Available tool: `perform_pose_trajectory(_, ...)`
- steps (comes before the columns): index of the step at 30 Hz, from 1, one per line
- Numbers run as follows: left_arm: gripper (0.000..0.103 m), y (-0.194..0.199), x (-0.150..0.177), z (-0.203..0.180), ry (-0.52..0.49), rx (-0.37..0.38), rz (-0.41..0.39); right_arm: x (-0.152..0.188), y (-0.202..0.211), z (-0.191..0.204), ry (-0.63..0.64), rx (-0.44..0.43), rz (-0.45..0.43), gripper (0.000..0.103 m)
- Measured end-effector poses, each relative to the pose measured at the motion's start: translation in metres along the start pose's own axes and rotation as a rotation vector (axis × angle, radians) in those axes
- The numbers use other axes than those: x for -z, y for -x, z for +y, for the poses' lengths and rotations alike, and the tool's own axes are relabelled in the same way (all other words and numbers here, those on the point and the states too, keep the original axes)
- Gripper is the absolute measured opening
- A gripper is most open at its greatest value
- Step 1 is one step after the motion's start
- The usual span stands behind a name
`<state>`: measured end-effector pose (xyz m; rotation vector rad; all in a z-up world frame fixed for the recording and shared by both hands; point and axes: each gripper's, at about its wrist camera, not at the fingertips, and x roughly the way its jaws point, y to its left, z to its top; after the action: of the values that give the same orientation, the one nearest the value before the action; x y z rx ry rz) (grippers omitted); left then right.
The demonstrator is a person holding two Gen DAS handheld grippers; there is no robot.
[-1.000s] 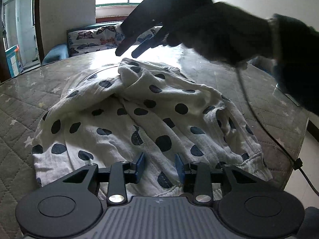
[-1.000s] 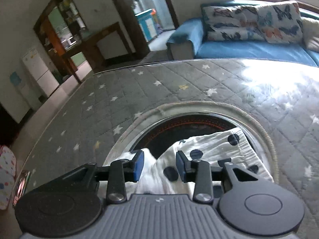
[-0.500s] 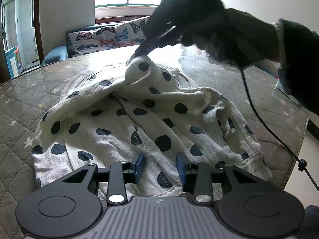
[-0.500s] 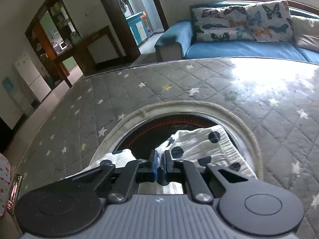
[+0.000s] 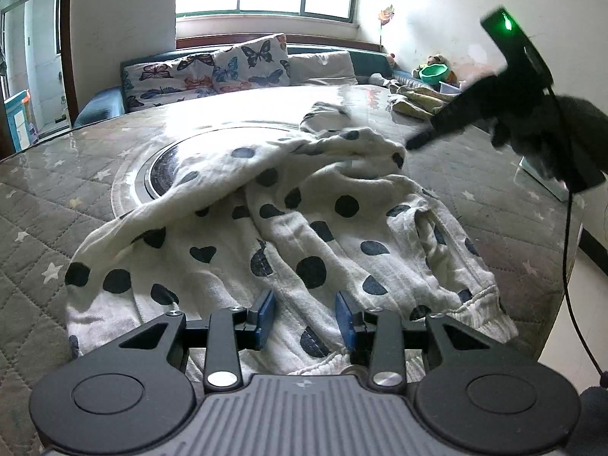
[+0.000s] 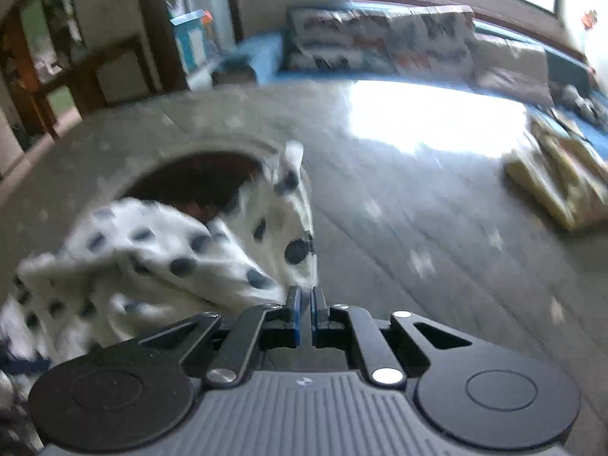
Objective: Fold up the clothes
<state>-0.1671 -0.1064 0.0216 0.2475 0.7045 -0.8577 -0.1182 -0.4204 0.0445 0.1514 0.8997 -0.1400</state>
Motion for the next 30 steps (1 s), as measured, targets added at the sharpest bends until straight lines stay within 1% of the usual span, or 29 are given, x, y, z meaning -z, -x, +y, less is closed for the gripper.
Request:
perform_pose_trajectory(2, 0.039, 0.0, 0.0, 0.0, -0.003, -0.001, 0.0, 0.001, 0.002, -0.005, -0.023, 0.01, -0.005, 0.008)
perform_pose_trajectory(4, 0.04, -0.001, 0.0, 0.0, -0.005, -0.002, 0.001, -0.006, 0.011, -0.005, -0.031, 0.0, -0.051, 0.008)
perform_pose_trajectory(6, 0.041, 0.0, 0.001, -0.002, -0.007, -0.003, 0.001, -0.024, 0.022, 0.004, -0.026, -0.057, -0.12, 0.008)
perform_pose_trajectory(8, 0.042, 0.0, 0.002, -0.004, -0.011, -0.006, 0.0, -0.042, 0.026, 0.018, -0.008, -0.136, -0.145, 0.01)
perform_pose_trajectory(9, 0.043, -0.001, 0.001, -0.004, -0.011, -0.007, 0.001, -0.051, 0.023, 0.027, 0.006, -0.182, -0.138, 0.012)
perform_pose_trajectory(11, 0.045, -0.001, 0.001, -0.006, -0.013, -0.009, 0.002, -0.063, 0.007, 0.047, 0.038, -0.246, -0.102, 0.026)
perform_pose_trajectory(13, 0.045, -0.001, 0.001, -0.007, -0.016, -0.012, 0.002, -0.075, -0.011, 0.066, 0.07, -0.305, -0.065, 0.029)
perform_pose_trajectory(16, 0.045, -0.002, 0.001, -0.006, -0.017, -0.012, 0.003, -0.085, -0.038, 0.086, 0.114, -0.312, -0.021, 0.032)
perform_pose_trajectory(17, 0.045, -0.002, 0.001, -0.006, -0.016, -0.01, 0.004, -0.089, -0.051, 0.09, 0.11, -0.325, 0.009, 0.033)
perform_pose_trajectory(20, 0.045, -0.001, 0.001, -0.005, -0.013, -0.004, 0.001, -0.092, -0.074, 0.095, 0.085, -0.365, 0.067, 0.033)
perform_pose_trajectory(24, 0.046, -0.001, 0.002, -0.004, -0.008, 0.004, -0.003, -0.096, -0.088, 0.103, 0.119, -0.36, 0.11, 0.032)
perform_pose_trajectory(27, 0.046, -0.001, 0.002, -0.004, -0.006, 0.007, -0.006, -0.095, -0.091, 0.111, 0.175, -0.312, 0.104, 0.032)
perform_pose_trajectory(30, 0.046, 0.0, 0.002, -0.004, -0.005, 0.008, -0.008, -0.1, -0.095, 0.115, 0.182, -0.34, 0.12, 0.033)
